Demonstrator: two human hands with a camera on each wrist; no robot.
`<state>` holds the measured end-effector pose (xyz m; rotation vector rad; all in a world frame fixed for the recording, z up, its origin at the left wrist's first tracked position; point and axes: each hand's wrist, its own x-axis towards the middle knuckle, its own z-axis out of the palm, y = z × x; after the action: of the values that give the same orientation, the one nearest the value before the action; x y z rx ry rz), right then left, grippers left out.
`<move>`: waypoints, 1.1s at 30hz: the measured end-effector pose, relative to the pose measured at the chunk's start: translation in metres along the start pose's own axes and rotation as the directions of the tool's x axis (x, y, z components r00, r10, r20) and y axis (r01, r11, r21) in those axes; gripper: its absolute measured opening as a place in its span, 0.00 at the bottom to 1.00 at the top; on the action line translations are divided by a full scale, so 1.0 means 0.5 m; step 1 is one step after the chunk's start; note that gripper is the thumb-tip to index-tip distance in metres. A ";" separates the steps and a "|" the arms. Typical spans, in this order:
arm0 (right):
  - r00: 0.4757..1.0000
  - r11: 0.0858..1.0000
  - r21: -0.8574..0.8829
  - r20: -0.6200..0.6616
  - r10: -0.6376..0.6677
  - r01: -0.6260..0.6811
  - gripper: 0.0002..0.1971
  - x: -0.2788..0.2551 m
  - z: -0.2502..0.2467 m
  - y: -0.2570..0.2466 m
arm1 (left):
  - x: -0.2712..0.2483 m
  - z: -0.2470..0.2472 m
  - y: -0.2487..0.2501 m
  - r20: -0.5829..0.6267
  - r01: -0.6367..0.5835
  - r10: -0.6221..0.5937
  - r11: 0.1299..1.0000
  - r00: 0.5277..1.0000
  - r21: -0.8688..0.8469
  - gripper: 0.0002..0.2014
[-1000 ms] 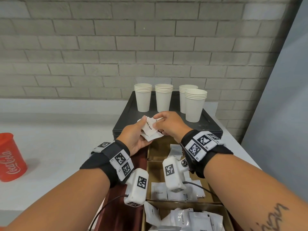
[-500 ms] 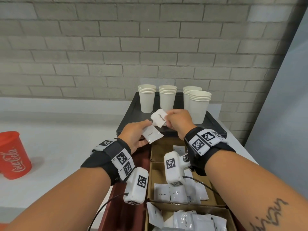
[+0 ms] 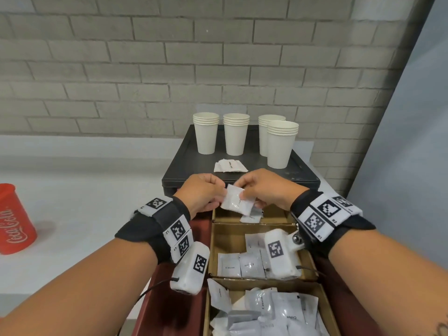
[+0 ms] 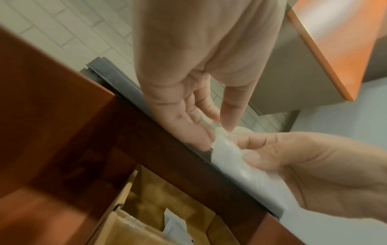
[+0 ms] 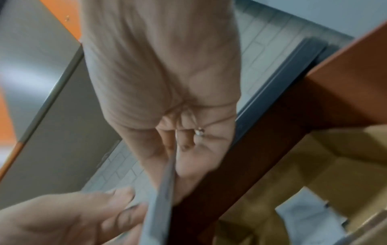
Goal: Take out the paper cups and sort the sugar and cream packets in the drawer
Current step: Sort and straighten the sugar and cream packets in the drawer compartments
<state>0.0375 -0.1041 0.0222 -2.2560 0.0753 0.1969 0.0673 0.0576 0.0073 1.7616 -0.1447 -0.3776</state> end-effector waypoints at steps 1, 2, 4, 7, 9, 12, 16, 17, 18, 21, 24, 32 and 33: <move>0.997 0.997 -0.067 0.058 0.050 -0.046 0.09 -0.009 -0.006 0.010 | -0.005 0.004 -0.004 0.034 0.025 -0.028 0.996 0.999 0.089 0.07; 0.987 0.987 -0.127 0.113 0.112 -0.097 0.09 -0.018 -0.011 0.019 | -0.011 0.009 -0.008 0.078 0.038 -0.054 0.981 0.995 0.190 0.06; 0.964 0.964 -0.210 0.175 0.202 -0.164 0.10 -0.033 -0.012 0.036 | -0.026 0.023 -0.017 0.190 0.027 -0.113 0.914 0.975 0.404 0.05; 0.950 0.932 -0.344 0.236 0.203 -0.113 0.10 -0.056 0.005 0.047 | -0.063 0.051 -0.027 0.312 -0.093 -0.245 0.632 0.918 0.770 0.06; 0.910 0.890 -0.455 0.360 0.208 -0.024 0.15 -0.077 0.025 0.047 | -0.089 0.071 -0.036 0.334 -0.199 -0.365 0.360 0.869 0.911 0.15; 0.803 0.808 -0.581 0.526 0.279 0.100 0.22 -0.115 0.068 0.046 | -0.113 0.095 -0.058 0.324 -0.274 -0.482 0.173 0.814 0.946 0.21; 0.721 0.737 -0.629 0.628 0.294 0.248 0.32 -0.155 0.125 0.053 | -0.128 0.104 -0.075 0.325 -0.309 -0.516 0.121 0.792 0.943 0.22; 0.711 0.730 -0.629 0.640 0.291 0.267 0.35 -0.160 0.139 0.058 | -0.132 0.106 -0.076 0.332 -0.331 -0.514 0.096 0.791 0.939 0.22; 0.706 0.721 -0.633 0.645 0.292 0.281 0.37 -0.165 0.151 0.063 | -0.137 0.109 -0.076 0.340 -0.358 -0.514 0.068 0.787 0.931 0.22; 0.696 0.665 -0.678 0.641 0.323 0.315 0.41 -0.171 0.187 0.074 | -0.147 0.117 -0.076 0.369 -0.437 -0.508 -0.016 0.778 0.899 0.26; 0.670 0.664 -0.674 0.659 0.341 0.325 0.42 -0.178 0.197 0.072 | -0.151 0.118 -0.086 0.386 -0.473 -0.511 -0.048 0.768 0.880 0.31; 0.745 0.490 -0.718 0.641 0.187 0.495 0.36 -0.189 0.204 0.092 | -0.137 0.125 -0.110 0.374 -0.458 -0.420 -0.116 0.827 0.881 0.19; 0.743 0.504 -0.713 0.642 0.188 0.488 0.37 -0.190 0.204 0.094 | -0.130 0.122 -0.109 0.379 -0.434 -0.376 -0.073 0.846 0.898 0.17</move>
<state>-0.0738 -0.0569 -0.0618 -2.9939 -0.8193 1.1610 -0.0196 0.0329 -0.0450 3.1652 -1.2501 -0.9091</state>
